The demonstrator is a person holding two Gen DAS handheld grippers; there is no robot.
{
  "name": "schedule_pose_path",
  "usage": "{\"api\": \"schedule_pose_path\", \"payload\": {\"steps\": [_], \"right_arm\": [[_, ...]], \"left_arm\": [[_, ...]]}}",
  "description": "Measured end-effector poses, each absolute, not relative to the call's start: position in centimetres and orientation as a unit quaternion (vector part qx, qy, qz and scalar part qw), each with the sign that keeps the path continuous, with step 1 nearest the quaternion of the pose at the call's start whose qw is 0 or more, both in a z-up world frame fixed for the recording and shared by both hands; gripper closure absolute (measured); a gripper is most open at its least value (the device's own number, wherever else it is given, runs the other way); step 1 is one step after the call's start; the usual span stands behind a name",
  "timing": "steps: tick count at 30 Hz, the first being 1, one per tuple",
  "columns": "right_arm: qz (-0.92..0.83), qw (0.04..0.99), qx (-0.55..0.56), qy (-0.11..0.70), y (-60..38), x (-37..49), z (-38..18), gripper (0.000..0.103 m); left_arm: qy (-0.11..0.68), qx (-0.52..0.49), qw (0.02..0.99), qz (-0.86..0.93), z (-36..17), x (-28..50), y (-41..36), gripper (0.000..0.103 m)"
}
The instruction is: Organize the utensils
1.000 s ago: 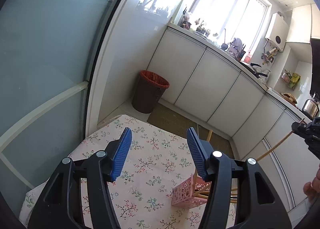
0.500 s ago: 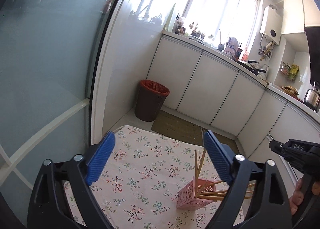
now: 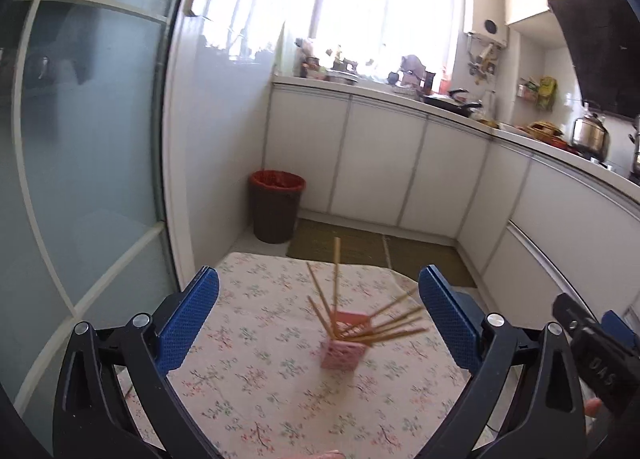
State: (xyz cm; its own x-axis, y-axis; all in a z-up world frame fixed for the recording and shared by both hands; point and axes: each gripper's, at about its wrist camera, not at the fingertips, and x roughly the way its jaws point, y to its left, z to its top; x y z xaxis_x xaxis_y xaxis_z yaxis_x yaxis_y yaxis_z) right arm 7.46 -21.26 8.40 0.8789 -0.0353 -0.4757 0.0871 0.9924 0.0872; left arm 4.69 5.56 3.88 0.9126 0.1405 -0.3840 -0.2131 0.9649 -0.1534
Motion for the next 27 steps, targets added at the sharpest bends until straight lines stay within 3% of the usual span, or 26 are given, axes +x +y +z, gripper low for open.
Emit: {"api": "schedule_pose_path", "payload": {"steps": [6, 12, 27], "right_arm": [[-0.030, 0.953, 0.086, 0.289, -23.9, 2.5, 7.0, 0.007], [-0.026, 0.957, 0.086, 0.277, -24.8, -1.3, 6.8, 0.007], [-0.011, 0.955, 0.086, 0.285, -24.7, -2.4, 6.6, 0.007]], "left_arm": [[0.186, -0.052, 0.977, 0.091, 4.4, -0.2, 2.6, 0.007], [0.189, -0.034, 0.976, 0.100, 3.9, -3.8, 1.5, 0.007], [0.198, -0.022, 0.976, 0.084, 3.3, -4.8, 0.4, 0.007]]}}
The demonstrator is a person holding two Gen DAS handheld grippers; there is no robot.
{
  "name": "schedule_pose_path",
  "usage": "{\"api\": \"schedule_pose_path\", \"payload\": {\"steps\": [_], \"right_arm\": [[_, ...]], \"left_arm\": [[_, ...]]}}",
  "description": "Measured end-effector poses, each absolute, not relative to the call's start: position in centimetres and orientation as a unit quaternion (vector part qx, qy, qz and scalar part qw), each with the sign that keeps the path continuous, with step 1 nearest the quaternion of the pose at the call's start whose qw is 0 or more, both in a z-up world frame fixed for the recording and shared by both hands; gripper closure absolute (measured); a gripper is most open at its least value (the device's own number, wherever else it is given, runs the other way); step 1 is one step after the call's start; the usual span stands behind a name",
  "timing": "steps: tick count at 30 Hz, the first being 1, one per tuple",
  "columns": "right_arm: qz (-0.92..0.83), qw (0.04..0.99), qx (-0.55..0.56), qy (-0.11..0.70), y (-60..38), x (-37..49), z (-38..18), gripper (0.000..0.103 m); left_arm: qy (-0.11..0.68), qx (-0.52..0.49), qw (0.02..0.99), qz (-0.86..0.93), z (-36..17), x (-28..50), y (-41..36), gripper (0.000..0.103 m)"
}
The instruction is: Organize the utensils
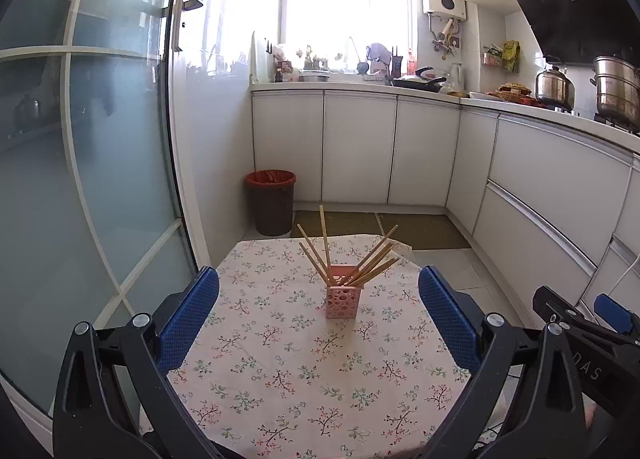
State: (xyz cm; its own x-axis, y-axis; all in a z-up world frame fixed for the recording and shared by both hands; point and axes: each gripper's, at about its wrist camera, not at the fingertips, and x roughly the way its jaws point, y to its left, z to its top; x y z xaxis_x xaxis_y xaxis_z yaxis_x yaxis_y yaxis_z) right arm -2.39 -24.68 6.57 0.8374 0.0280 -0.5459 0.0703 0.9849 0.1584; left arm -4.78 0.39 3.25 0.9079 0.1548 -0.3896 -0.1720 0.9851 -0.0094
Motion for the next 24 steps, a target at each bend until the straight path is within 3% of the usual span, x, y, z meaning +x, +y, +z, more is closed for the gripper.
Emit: {"api": "schedule_pose_path", "payload": {"steps": [24], "right_arm": [[-0.007, 0.949, 0.096, 0.300, -24.98, -1.77, 6.02, 0.007]], "left_arm": [[0.208, -0.015, 0.975, 0.081, 2.68, -4.31, -0.05, 0.007]]}}
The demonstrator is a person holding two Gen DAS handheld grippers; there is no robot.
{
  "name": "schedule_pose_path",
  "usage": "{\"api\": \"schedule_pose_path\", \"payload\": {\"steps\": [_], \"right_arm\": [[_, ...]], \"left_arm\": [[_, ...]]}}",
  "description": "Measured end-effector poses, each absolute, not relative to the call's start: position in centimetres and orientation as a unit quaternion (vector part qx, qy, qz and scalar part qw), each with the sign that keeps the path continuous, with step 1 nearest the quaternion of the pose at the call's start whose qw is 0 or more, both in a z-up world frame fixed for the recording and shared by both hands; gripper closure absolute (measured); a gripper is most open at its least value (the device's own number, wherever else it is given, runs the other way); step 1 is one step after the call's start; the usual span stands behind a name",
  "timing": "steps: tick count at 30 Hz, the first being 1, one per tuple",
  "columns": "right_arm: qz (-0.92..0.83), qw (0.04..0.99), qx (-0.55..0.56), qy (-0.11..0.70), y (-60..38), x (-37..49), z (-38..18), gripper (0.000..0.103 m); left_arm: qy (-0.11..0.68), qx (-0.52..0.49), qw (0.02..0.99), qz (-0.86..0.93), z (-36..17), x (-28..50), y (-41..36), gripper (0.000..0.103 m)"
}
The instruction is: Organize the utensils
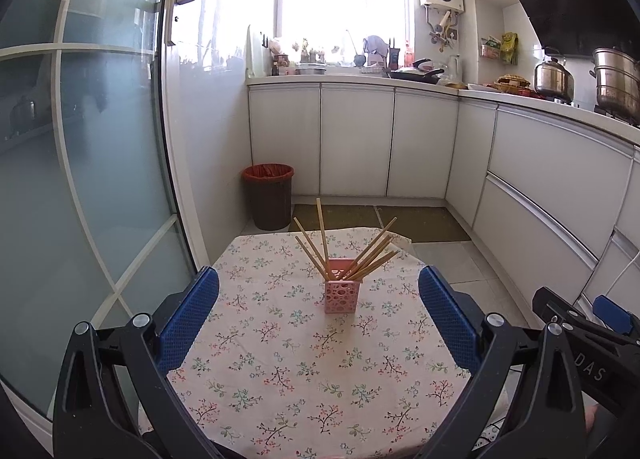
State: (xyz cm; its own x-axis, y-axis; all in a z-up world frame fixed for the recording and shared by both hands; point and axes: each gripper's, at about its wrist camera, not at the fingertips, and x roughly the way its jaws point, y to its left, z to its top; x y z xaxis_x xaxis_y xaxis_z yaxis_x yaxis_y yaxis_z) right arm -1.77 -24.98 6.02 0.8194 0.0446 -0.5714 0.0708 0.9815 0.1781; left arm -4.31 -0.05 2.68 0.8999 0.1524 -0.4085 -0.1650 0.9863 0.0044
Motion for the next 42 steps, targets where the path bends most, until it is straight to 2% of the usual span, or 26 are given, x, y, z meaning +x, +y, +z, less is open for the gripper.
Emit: {"api": "schedule_pose_path", "payload": {"steps": [42], "right_arm": [[0.000, 0.947, 0.100, 0.307, -24.59, -1.77, 6.05, 0.007]], "left_arm": [[0.214, -0.021, 0.973, 0.087, 2.24, -4.05, -0.15, 0.007]]}}
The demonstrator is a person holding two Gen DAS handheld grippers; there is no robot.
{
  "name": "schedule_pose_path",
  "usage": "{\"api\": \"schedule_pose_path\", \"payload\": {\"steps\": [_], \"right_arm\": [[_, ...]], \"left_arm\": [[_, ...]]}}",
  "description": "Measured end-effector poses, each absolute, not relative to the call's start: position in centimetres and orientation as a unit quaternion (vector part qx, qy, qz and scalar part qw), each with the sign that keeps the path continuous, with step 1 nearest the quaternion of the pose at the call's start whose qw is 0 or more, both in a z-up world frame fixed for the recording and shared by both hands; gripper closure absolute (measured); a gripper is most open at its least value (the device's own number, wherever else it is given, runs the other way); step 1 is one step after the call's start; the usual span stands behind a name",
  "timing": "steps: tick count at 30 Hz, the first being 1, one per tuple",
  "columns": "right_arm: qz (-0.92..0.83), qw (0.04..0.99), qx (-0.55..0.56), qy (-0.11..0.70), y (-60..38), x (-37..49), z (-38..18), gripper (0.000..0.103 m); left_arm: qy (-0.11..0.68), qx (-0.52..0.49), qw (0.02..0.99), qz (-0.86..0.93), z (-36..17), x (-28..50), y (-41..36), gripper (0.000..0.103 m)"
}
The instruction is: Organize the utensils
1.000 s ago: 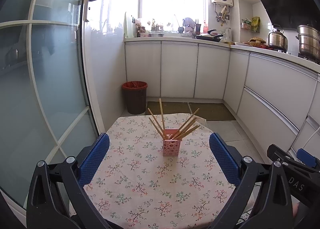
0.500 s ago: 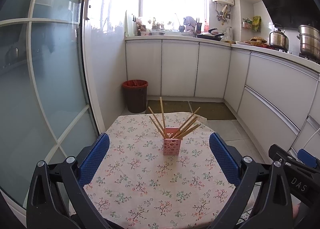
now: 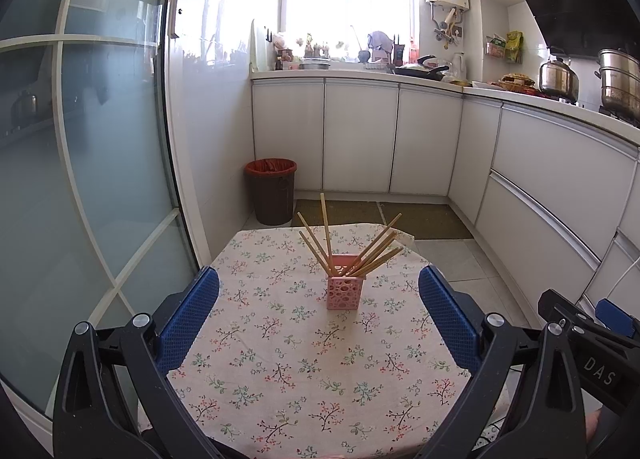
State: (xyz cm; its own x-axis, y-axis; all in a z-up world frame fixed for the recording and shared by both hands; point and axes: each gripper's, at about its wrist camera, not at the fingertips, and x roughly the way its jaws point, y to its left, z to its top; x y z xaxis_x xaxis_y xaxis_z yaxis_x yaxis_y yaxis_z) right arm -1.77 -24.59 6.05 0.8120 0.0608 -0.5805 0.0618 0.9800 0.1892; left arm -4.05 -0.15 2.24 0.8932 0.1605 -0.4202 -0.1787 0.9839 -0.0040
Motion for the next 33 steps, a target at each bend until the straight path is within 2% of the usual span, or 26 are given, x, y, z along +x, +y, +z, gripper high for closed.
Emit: {"api": "schedule_pose_path", "payload": {"steps": [33], "right_arm": [[0.003, 0.944, 0.102, 0.315, -24.26, -1.57, 5.41, 0.007]], "left_arm": [[0.220, -0.023, 0.971, 0.091, 1.87, -3.86, 0.12, 0.007]]}}
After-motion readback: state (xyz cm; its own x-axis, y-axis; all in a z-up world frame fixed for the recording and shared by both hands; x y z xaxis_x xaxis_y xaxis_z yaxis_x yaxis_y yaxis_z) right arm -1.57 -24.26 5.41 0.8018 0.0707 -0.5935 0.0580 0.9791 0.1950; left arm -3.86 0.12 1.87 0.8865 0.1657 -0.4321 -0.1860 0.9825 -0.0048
